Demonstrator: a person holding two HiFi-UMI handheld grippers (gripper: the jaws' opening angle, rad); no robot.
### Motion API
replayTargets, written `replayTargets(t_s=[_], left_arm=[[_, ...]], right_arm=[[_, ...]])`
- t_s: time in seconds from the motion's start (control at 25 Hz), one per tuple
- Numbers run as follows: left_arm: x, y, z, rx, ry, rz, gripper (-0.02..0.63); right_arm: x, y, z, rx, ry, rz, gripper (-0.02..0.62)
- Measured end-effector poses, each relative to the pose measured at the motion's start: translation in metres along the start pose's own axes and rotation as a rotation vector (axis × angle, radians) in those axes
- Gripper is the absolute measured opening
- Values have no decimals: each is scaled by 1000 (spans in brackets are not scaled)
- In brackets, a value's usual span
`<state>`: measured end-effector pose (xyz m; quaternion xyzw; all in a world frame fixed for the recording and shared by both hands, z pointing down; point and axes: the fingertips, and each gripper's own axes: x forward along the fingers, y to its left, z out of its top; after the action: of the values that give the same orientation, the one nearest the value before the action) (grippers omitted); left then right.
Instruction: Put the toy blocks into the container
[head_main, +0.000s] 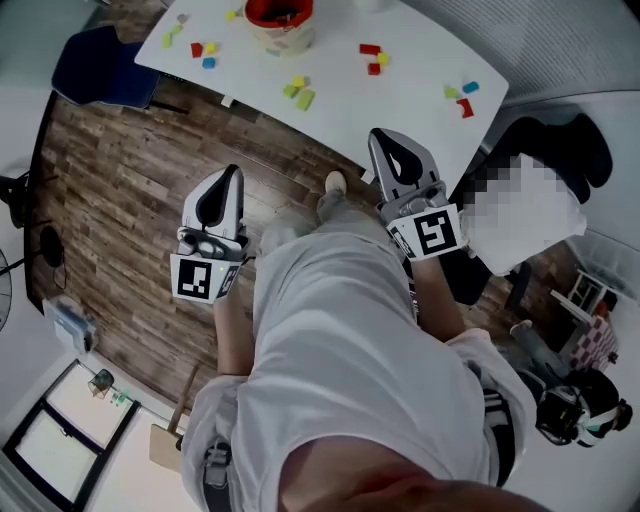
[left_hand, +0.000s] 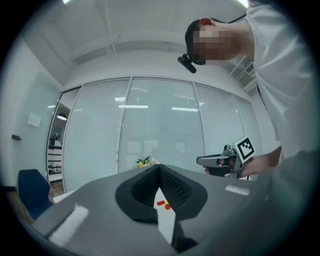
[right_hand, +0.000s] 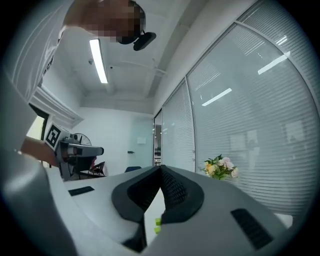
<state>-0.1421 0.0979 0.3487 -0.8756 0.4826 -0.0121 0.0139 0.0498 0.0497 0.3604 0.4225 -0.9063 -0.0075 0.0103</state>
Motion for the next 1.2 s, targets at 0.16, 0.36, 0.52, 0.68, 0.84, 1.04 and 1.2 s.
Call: replayTargets(t_s=[0.16,0.36,0.52,0.68,0.84,1.04,1.2], left_arm=[[45,-5,17,29,-57,-34,-5],[96,2,11,22,-57,-77,-5],[128,4,7,41,-51,-128,-5],[152,12,17,56,-80,-168,-5],[157,27,22,70,-88,-159,-5],[145,48,14,71,-46,-104,-5],[134,59,5,68,-6,-59,-5]], right_arm=[[8,-51,-16,-24,31,-44,-2],[11,-110,-37,-10,64,-133,-2],[8,-137,-48,-19,62,-193,0],[-1,-194,-103,-26,158,-355,0],[-16,-273,-209,1,443,-472,120],[-24,-344,-339,87,822,-484,272],[-23,-373,-378,177,947,-492,273]])
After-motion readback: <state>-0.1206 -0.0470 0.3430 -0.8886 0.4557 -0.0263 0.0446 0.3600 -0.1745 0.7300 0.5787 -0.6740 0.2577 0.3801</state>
